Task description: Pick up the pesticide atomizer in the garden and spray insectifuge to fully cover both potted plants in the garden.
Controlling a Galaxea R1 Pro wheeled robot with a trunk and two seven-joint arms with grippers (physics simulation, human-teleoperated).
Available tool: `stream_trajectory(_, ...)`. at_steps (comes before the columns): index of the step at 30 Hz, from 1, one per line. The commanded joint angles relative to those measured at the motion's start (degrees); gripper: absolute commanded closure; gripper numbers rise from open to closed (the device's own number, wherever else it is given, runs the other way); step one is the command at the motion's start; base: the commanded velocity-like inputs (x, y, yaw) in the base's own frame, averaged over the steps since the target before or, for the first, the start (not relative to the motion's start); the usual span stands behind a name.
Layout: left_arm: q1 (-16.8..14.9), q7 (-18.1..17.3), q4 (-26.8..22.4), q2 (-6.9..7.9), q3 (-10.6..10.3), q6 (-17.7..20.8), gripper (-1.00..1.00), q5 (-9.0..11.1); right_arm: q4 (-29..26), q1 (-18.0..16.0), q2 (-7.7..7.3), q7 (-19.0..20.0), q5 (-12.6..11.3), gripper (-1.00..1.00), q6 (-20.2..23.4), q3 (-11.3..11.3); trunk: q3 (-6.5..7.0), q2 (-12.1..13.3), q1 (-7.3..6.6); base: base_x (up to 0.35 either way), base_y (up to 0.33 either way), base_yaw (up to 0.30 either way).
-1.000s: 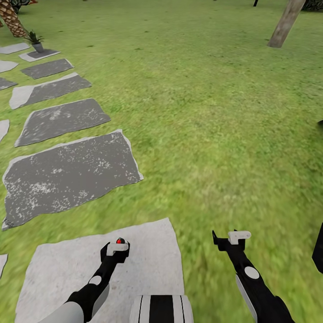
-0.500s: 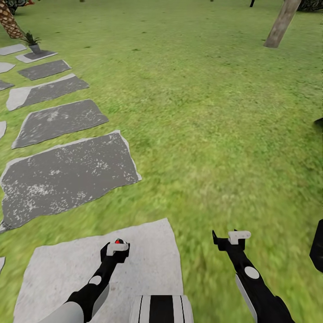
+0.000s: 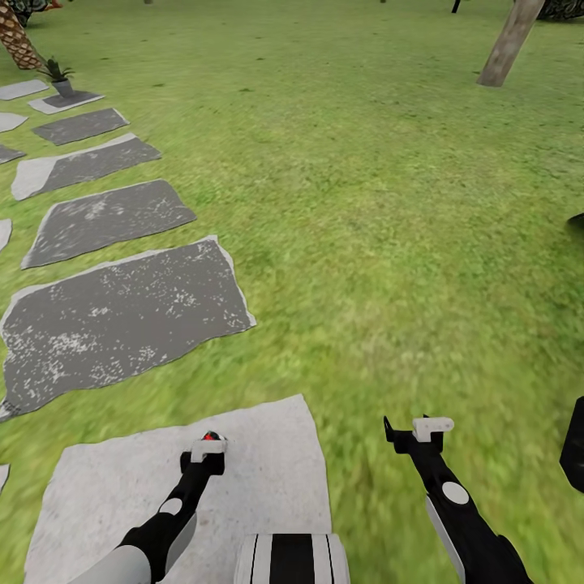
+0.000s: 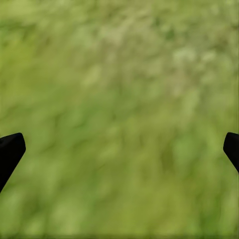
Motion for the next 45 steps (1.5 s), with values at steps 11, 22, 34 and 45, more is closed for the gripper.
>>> stream_trajectory(11,0.0,0.1,0.0,0.0,1.4,-0.2,1.0,-0.1,0.0,0.0,0.0,-0.1,0.3,-1.0,-0.1,0.0,-0.03,0.0,-0.01,0.0,0.0,0.0)
stream_trajectory(22,0.0,0.1,-0.3,0.0,1.5,-0.2,1.0,-0.1,0.1,0.0,0.02,-0.1,0.3,-1.0,-0.1,0.0,1.08,0.1,-0.14,0.0,0.0,0.0)
stream_trajectory(34,0.0,0.2,-0.2,0.0,1.5,-0.2,1.0,-0.1,0.1,0.0,0.17,-0.1,0.3,-1.0,-0.2,0.1,3.73,0.2,-0.45,0.0,0.0,0.0)
stream_trajectory(45,0.5,0.1,0.1,0.4,1.5,-0.1,1.0,-0.4,4.6,0.1,0.02,0.2,0.4,-1.0,-2.2,0.1,6.87,0.4,-0.73,0.0,0.0,0.0)
